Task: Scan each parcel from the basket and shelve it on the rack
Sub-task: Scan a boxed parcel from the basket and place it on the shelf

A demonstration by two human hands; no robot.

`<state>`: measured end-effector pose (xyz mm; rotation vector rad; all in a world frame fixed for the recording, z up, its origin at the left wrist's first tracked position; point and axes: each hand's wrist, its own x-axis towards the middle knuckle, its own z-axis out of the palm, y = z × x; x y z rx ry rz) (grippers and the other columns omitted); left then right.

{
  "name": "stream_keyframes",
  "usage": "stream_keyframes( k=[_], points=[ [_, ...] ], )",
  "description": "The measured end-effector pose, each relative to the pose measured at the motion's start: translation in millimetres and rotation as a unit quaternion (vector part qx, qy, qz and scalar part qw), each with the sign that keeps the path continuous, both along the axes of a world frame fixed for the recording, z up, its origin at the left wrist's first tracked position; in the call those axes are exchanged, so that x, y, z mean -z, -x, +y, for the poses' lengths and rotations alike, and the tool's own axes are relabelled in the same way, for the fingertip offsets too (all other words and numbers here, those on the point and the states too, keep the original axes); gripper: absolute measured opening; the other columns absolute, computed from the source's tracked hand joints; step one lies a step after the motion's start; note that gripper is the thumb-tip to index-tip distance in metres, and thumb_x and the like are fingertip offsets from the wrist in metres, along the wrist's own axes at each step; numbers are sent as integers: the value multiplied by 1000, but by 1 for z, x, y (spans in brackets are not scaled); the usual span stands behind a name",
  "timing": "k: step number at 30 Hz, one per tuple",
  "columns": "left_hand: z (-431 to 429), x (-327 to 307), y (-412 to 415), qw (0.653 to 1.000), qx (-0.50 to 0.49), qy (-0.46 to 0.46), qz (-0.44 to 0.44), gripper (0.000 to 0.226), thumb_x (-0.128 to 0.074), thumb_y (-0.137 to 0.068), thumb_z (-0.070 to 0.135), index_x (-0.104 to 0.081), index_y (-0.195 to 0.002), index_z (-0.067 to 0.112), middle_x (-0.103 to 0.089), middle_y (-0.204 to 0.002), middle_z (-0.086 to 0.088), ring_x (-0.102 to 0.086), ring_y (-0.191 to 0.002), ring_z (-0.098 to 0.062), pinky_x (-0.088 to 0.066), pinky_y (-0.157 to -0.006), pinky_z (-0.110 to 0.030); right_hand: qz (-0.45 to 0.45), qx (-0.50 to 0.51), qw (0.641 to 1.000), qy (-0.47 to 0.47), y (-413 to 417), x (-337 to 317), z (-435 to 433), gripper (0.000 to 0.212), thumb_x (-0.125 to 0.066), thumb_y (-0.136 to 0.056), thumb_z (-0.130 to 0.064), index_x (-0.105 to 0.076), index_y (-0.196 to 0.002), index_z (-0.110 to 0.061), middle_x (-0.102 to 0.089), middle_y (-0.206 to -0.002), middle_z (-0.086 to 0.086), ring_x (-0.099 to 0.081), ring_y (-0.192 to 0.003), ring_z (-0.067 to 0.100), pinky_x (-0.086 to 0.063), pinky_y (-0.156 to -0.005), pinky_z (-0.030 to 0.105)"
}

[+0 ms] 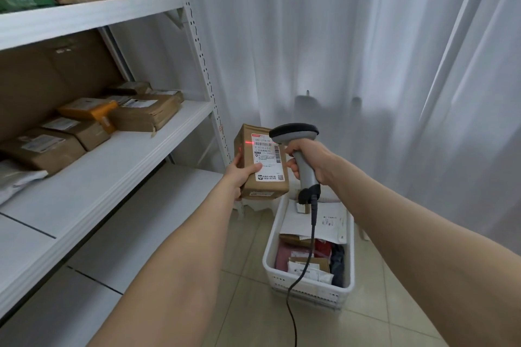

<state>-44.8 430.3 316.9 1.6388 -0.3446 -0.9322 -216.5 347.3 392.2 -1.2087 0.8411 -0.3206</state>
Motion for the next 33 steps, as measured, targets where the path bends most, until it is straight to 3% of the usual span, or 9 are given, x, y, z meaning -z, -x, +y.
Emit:
stream_keyframes(
  k=[5,10,20,28,33],
  points=[
    [7,-8,3,1000,0,-10,-4,69,-75,-81,18,-42,-139,36,-69,-99,-1,-70,-77,-21,-53,-46,-32,13,-12,1000,19,2,-9,1,5,-52,-89,-8,-54,-93,-6,-53,-55,5,-48,-40,11,-45,-42,19],
    [13,-10,8,1000,4,-15,-8,68,-74,-82,19,-41,-140,37,-69,-100,-1,-69,-81,-23,-53,-56,-36,16,-15,999,28,5,-14,7,7,-51,-89,-8,-53,-96,-6,-54,-53,4,-48,-40,11,-44,-42,19],
    [27,-17,15,999,2,-28,-20,64,-74,-82,26,-42,-137,40,-68,-92,3,-65,-83,-24,-45,-60,-38,11,-28,999,27,5,-24,20,4,-50,-89,-7,-52,-92,-6,-54,-45,1,-47,-36,10,-44,-40,17],
    [41,-22,15,1000,-17,-17,-15,66,-72,-84,20,-41,-140,35,-67,-97,0,-67,-68,-17,-49,-36,-26,9,-8,1000,20,9,-28,26,4,-54,-87,-6,-53,-90,-6,-52,-51,5,-45,-40,12,-43,-43,19],
    [49,-25,17,999,-23,-21,-23,65,-71,-85,19,-41,-140,35,-68,-99,-2,-66,-61,-14,-47,-33,-25,3,-24,1000,17,11,-30,33,7,-55,-87,-7,-53,-94,-6,-54,-49,4,-46,-38,11,-44,-42,18]
  ],
)
